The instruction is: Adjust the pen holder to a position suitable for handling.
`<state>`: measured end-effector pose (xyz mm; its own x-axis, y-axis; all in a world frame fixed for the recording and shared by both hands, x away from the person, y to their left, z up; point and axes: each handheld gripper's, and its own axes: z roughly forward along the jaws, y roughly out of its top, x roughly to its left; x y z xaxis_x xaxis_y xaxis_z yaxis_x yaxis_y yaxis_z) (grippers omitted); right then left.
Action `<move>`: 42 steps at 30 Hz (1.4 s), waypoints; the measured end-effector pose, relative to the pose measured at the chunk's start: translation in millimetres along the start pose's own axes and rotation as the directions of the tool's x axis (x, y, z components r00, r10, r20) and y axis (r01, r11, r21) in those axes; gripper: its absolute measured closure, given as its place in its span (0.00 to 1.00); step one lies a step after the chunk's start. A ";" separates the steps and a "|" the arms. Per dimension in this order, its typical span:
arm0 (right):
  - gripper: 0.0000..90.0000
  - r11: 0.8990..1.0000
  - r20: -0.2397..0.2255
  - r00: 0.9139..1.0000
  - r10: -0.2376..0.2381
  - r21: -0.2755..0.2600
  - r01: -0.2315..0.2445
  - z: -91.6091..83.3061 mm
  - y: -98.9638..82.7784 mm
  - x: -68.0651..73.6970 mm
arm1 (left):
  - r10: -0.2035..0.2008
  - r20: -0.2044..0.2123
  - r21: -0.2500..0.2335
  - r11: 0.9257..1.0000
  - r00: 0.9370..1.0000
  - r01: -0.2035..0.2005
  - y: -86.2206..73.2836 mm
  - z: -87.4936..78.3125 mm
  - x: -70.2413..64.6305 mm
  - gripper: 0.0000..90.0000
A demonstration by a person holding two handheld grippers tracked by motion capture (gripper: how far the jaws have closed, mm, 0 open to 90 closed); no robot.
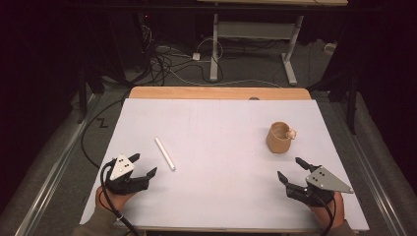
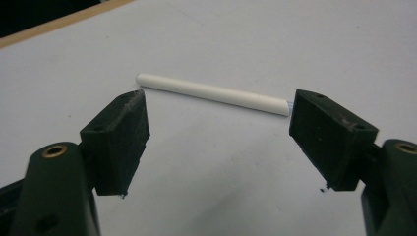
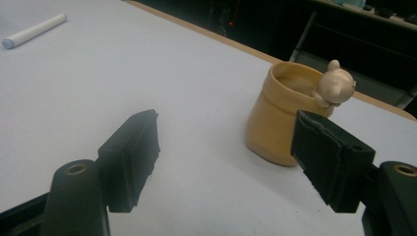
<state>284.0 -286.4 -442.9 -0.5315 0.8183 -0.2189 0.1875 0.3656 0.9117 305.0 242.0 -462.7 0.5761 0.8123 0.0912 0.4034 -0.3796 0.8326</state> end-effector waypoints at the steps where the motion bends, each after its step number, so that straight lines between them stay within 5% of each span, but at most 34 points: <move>1: 0.30 1.000 0.000 1.000 -0.007 0.001 0.007 0.6 -0.4 0.1 | 0.000 -0.003 0.001 1.000 1.000 0.000 0.1 0.2 -0.6 0.25; 8: 0.30 1.000 -0.001 1.000 -0.024 0.014 0.024 2.7 -1.0 2.8 | 0.015 -0.007 0.014 1.000 1.000 -0.014 0.7 0.5 -4.7 0.25; 20: 0.30 0.997 0.010 0.997 -0.070 0.042 0.069 9.2 -6.0 5.5 | -0.036 -0.043 0.076 0.996 0.998 0.039 2.0 9.1 -4.8 0.27; 42: 0.30 0.996 -0.003 0.997 -0.076 0.053 0.076 12.2 -9.2 5.2 | -0.046 -0.047 0.086 0.995 0.998 0.050 15.6 20.7 -11.5 0.27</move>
<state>289.6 -280.1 -456.6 -0.5466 0.7868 -0.2866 0.1899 0.4498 0.8727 319.4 217.6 -462.0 0.5225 0.8490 0.0780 0.4915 -0.3747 0.7862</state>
